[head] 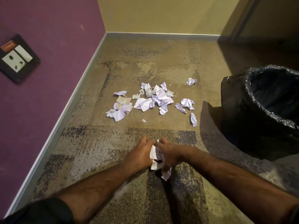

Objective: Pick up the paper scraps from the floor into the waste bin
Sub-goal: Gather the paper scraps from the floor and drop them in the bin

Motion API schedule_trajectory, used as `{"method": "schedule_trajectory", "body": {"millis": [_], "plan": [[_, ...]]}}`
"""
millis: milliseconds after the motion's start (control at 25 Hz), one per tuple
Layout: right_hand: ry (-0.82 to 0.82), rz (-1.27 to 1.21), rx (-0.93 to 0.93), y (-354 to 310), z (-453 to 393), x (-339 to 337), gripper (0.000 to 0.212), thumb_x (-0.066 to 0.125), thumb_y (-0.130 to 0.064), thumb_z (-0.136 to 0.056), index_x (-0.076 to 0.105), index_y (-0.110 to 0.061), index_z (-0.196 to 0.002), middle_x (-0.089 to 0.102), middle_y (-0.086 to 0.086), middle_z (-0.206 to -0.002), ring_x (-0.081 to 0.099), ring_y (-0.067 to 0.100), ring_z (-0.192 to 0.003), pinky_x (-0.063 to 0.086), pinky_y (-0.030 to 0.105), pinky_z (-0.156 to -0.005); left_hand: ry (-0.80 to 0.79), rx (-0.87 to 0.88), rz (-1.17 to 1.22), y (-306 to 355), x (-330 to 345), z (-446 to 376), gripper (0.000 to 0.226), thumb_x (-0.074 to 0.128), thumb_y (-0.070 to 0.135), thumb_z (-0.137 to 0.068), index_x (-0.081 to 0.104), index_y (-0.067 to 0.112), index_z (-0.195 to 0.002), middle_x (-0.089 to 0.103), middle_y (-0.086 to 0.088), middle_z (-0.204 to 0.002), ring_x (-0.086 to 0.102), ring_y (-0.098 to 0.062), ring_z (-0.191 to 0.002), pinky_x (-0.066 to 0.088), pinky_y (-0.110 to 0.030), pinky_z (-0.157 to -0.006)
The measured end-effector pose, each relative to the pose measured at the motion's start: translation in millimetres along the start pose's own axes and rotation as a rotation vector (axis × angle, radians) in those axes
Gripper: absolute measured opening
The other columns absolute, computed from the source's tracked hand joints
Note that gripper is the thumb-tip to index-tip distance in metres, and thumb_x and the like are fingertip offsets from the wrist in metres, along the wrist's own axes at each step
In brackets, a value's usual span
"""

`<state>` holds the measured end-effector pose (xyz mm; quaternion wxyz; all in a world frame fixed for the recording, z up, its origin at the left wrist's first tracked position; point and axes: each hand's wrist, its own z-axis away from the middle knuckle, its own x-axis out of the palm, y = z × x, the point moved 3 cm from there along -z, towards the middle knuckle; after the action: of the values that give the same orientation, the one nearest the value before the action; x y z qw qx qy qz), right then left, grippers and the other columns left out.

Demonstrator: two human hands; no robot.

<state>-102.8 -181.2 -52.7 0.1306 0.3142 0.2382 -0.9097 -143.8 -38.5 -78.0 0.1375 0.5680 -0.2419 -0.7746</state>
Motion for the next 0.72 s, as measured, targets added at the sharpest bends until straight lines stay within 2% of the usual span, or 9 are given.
{"method": "schedule_trajectory", "body": {"millis": [40, 120, 200, 360, 480, 600, 720], "plan": [[0.068, 0.048, 0.002, -1, 1, 5, 0.110, 0.090, -0.025, -0.067, 0.022, -0.015, -0.152, 0.029, 0.006, -0.141, 0.047, 0.030, -0.125, 0.047, 0.039, -0.103, -0.001, 0.006, 0.013, 1, -1, -1, 0.045, 0.074, 0.026, -0.083, 0.053, 0.022, -0.123, 0.036, 0.004, -0.120, 0.053, -0.015, -0.099, 0.048, -0.032, -0.070], [0.235, 0.108, -0.016, -6, 2, 16, 0.081, 0.084, -0.020, -0.074, 0.037, -0.008, -0.139, 0.037, 0.008, -0.129, 0.054, 0.025, -0.109, 0.048, 0.033, -0.089, 0.001, 0.023, 0.031, 4, -4, -1, 0.041, 0.071, 0.029, -0.084, 0.056, 0.019, -0.121, 0.040, 0.002, -0.118, 0.055, -0.017, -0.095, 0.052, -0.041, -0.076], [0.351, 0.066, -0.004, -8, 1, 22, 0.055, 0.074, -0.014, -0.083, 0.045, -0.007, -0.129, 0.043, 0.010, -0.121, 0.060, 0.028, -0.101, 0.048, 0.036, -0.081, 0.013, 0.041, 0.030, 7, -5, -2, 0.035, 0.069, 0.027, -0.086, 0.058, 0.016, -0.119, 0.043, 0.000, -0.118, 0.057, -0.019, -0.091, 0.052, -0.043, -0.077], [0.486, -0.046, 0.037, -5, 0, 9, 0.025, 0.062, -0.017, -0.093, 0.058, -0.011, -0.116, 0.052, 0.008, -0.113, 0.061, 0.027, -0.090, 0.049, 0.036, -0.074, 0.068, 0.054, 0.019, 16, -12, -7, 0.020, 0.067, 0.028, -0.092, 0.059, 0.017, -0.107, 0.047, 0.002, -0.109, 0.056, -0.016, -0.082, 0.052, -0.043, -0.071], [0.564, -0.126, 0.057, 1, 6, -13, 0.012, 0.056, -0.020, -0.095, 0.065, -0.014, -0.100, 0.055, 0.005, -0.104, 0.060, 0.024, -0.087, 0.052, 0.037, -0.075, 0.114, 0.055, 0.045, 29, -28, -20, 0.015, 0.066, 0.029, -0.093, 0.053, 0.022, -0.095, 0.047, 0.004, -0.103, 0.055, -0.014, -0.078, 0.051, -0.039, -0.066], [0.612, -0.141, 0.060, 9, 23, -46, 0.011, 0.058, -0.018, -0.092, 0.060, -0.022, -0.082, 0.054, 0.002, -0.095, 0.059, 0.022, -0.081, 0.054, 0.038, -0.072, 0.161, 0.054, 0.029, 51, -49, -37, 0.023, 0.069, 0.025, -0.091, 0.047, 0.032, -0.091, 0.045, 0.008, -0.101, 0.050, -0.006, -0.076, 0.043, -0.028, -0.059], [0.675, -0.104, 0.073, 21, 47, -90, 0.013, 0.057, -0.016, -0.090, 0.058, -0.022, -0.079, 0.054, 0.004, -0.090, 0.060, 0.025, -0.079, 0.047, 0.033, -0.066, 0.189, 0.092, 0.045, 85, -81, -60, 0.024, 0.072, 0.023, -0.088, 0.050, 0.031, -0.091, 0.044, 0.008, -0.099, 0.052, -0.007, -0.081, 0.039, -0.023, -0.061]]}}
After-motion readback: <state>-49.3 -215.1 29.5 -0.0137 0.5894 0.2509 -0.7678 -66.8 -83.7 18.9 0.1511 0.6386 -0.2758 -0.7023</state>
